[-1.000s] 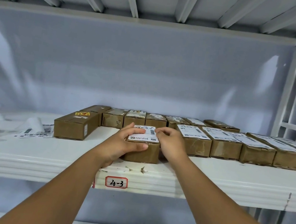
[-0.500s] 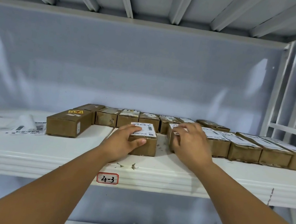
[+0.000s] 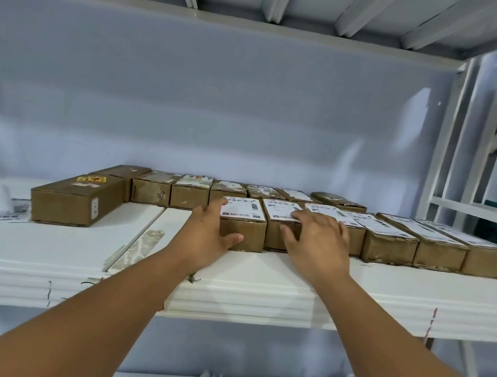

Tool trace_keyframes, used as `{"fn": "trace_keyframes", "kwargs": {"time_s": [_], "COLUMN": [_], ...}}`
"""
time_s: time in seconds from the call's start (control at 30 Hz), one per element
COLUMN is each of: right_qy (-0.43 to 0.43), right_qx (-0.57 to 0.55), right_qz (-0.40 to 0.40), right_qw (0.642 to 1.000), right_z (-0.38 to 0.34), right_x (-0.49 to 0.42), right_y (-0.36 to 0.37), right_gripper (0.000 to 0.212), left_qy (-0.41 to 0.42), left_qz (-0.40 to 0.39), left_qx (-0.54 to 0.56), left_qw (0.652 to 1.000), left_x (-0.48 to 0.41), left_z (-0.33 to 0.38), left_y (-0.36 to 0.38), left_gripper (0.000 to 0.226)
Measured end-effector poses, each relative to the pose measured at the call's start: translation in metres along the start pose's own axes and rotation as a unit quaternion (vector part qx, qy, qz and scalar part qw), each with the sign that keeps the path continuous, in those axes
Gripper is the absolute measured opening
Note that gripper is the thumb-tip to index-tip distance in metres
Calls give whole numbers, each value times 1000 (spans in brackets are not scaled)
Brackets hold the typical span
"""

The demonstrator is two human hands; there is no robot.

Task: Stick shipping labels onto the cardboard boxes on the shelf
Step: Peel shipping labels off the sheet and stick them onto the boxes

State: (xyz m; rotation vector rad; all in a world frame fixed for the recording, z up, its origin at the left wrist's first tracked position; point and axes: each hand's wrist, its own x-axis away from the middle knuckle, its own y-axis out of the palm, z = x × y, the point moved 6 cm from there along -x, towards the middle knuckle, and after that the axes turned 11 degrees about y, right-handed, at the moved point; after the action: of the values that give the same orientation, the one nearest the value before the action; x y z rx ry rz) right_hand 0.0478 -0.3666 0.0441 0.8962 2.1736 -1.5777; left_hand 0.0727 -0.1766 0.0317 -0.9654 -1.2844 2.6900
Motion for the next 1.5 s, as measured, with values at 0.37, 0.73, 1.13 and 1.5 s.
{"fn": "trace_keyframes", "kwargs": {"time_s": [0.37, 0.73, 1.13, 1.5], "right_qy": [1, 11, -217, -208], "right_qx": [-25, -56, -108, -142], "right_qz": [-11, 26, 105, -203], "right_qw": [1000, 998, 964, 946], "right_z": [1, 8, -79, -212], "right_x": [1, -2, 36, 56], "right_y": [0, 0, -11, 53], "right_gripper": [50, 53, 35, 38], "left_qy": [-13, -14, 15, -146], "left_qz": [-34, -37, 96, 201], "left_qx": [33, 117, -150, -274], "left_qw": [999, 992, 984, 929], "left_x": [1, 1, 18, 57], "left_z": [-7, -6, -32, -129], "left_y": [2, 2, -49, -142], "left_gripper": [68, 68, 39, 71]}}
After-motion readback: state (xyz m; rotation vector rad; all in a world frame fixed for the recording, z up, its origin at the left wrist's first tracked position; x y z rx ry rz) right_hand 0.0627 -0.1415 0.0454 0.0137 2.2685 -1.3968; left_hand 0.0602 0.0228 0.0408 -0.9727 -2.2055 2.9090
